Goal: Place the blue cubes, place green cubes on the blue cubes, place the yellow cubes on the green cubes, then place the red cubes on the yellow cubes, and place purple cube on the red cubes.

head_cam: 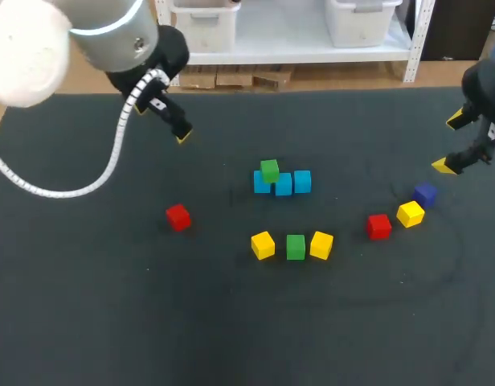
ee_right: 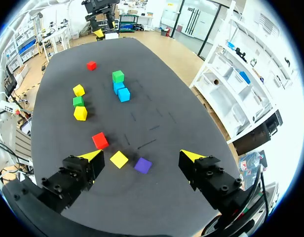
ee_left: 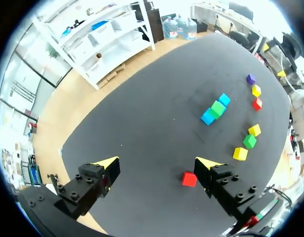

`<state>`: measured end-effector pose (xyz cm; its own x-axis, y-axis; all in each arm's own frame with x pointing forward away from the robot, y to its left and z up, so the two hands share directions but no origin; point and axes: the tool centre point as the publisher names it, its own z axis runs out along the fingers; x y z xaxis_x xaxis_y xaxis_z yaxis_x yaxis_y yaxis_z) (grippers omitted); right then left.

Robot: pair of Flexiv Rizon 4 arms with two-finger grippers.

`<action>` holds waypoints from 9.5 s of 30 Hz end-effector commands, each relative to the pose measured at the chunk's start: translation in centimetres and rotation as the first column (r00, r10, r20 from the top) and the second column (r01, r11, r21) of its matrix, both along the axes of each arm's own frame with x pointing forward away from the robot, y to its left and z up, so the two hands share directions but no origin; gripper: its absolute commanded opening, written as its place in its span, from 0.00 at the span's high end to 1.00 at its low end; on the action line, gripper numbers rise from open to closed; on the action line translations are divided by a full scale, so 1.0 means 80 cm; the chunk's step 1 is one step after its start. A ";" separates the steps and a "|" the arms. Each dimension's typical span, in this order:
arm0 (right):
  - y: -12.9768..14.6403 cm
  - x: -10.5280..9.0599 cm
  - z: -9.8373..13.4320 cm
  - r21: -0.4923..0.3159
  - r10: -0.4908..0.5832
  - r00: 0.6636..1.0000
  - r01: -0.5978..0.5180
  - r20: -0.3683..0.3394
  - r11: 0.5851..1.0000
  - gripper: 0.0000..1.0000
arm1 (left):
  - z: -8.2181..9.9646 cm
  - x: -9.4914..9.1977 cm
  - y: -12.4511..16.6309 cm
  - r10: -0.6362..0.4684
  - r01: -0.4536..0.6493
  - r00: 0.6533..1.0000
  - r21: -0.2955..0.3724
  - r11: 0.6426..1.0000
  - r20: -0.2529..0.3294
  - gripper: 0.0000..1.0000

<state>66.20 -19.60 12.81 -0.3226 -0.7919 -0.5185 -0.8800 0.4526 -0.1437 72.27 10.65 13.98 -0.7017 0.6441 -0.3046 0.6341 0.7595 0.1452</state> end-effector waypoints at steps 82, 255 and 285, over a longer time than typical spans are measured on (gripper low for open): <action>0.246 -0.117 -0.056 -0.340 0.379 0.882 -0.460 -0.280 0.820 0.00 | 0.020 -0.003 0.036 0.069 -0.027 0.981 -0.220 0.975 0.184 0.00; 0.261 0.078 -0.133 -0.421 0.261 0.926 -0.359 -0.273 0.833 0.00 | 0.020 -0.003 0.036 0.069 -0.027 0.981 -0.220 0.975 0.184 0.00; 0.175 0.007 -0.032 -0.375 0.180 0.961 -0.249 -0.210 0.893 0.00 | 0.020 -0.003 0.036 0.069 -0.027 0.981 -0.220 0.975 0.184 0.00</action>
<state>68.45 -4.98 9.75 -0.1825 -0.9798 -0.0818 -0.9779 0.1895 -0.0879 72.05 13.37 15.60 -0.6490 0.5150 -0.5600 0.5693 0.8170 0.0917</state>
